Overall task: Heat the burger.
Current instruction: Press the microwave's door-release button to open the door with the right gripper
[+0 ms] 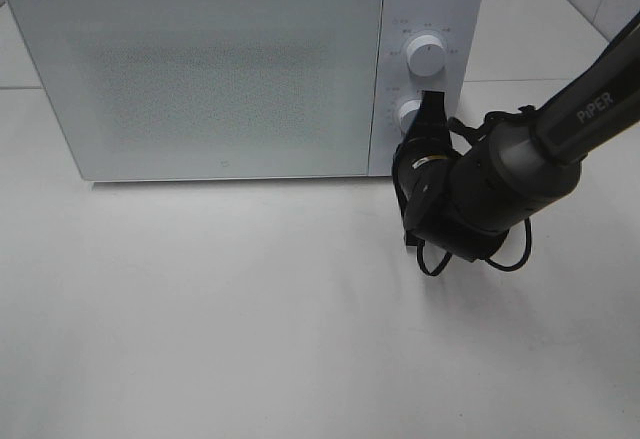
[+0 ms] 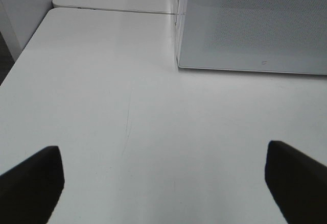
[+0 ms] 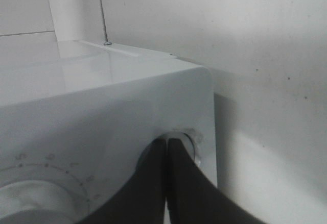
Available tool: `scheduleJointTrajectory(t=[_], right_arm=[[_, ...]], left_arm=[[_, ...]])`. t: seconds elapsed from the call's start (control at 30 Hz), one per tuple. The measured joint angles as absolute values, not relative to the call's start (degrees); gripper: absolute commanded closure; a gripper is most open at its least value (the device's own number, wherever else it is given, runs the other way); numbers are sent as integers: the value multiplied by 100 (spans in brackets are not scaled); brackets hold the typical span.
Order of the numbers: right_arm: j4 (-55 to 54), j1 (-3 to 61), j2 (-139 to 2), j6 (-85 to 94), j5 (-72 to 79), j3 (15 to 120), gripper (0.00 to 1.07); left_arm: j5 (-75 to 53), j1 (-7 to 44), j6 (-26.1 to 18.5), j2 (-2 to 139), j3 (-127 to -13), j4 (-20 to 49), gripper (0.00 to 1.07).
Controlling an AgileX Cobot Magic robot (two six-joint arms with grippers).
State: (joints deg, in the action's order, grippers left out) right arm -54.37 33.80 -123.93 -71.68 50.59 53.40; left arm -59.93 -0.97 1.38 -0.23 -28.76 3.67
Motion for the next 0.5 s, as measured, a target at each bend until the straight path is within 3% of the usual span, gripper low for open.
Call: scheduleJointTrajectory(t=[0.5], right_arm=[[-5804, 3426, -12771, -6778, 5128, 5821, 107]], left_arm=[[-5993, -97, 138, -23, -2876, 367, 7]])
